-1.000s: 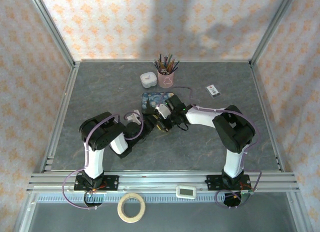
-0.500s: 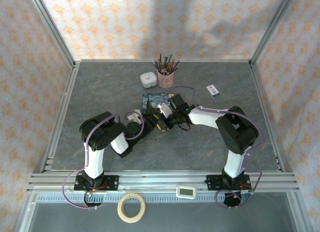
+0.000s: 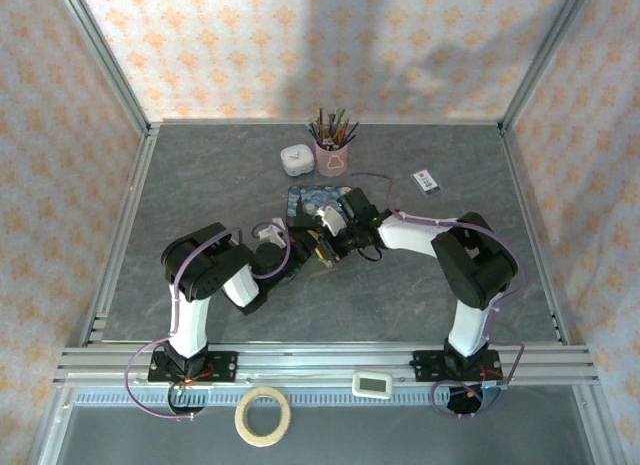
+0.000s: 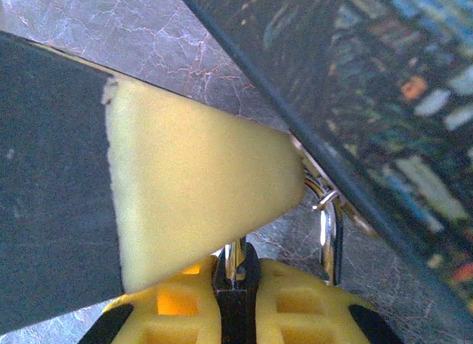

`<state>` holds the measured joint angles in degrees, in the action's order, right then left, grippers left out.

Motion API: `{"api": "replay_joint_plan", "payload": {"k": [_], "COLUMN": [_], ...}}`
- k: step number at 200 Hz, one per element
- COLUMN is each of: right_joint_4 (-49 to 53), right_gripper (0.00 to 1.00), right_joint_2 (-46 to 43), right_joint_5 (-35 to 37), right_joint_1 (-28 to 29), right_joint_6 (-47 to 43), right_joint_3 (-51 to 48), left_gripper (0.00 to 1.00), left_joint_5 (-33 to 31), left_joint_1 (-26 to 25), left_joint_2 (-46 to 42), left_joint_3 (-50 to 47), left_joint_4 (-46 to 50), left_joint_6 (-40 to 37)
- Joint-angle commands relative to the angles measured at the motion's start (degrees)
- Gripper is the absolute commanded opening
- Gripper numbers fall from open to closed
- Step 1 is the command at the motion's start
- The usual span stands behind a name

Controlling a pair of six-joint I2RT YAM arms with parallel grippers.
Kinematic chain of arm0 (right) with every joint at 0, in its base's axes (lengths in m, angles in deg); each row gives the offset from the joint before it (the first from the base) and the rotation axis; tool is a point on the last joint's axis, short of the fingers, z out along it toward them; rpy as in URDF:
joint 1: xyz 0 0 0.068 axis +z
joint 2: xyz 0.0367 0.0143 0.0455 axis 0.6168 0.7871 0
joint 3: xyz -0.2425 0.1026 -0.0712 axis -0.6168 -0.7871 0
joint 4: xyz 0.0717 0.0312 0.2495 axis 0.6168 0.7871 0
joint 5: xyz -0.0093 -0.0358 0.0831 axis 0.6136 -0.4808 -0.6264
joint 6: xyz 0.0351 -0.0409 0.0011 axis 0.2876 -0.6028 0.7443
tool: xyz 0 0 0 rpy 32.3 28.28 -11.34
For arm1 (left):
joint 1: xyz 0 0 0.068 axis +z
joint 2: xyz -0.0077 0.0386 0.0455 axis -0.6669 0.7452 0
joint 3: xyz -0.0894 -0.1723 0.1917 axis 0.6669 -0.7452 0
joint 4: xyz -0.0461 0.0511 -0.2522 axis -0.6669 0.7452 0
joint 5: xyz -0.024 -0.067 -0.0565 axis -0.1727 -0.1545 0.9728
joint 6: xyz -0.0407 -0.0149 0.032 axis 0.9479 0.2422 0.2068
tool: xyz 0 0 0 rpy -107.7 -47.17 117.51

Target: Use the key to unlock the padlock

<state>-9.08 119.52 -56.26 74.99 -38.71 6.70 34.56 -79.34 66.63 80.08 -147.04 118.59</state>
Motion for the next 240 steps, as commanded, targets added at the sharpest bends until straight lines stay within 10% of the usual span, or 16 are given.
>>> {"api": "replay_joint_plan", "payload": {"k": [1,70,135,240], "right_joint_4": [-1.80,-1.69,-2.19,-13.11], "right_gripper": [0.04,0.49,0.58,0.59], "right_joint_2": [-2.69,-8.53,-17.75,-1.93], "right_joint_5": [-3.14,3.06,13.75,14.41], "right_joint_1": [0.72,0.72,-5.29,-9.57], "right_joint_6": [-1.36,3.93,17.37,32.44], "right_joint_3": [0.04,-3.69,-4.45,4.37], "left_gripper": [0.00,0.00,0.00,0.00], "left_joint_5": [0.65,-2.20,-2.07,-3.48], "left_joint_1": [-0.36,0.34,0.43,0.43], "left_joint_2": [1.36,-1.00,-0.02,0.78], "left_joint_3": [0.70,-0.48,-0.74,-1.80], "left_joint_4": [0.33,2.47,0.30,-2.90], "left_joint_6": [-1.73,-2.91,-2.10,0.05]}}
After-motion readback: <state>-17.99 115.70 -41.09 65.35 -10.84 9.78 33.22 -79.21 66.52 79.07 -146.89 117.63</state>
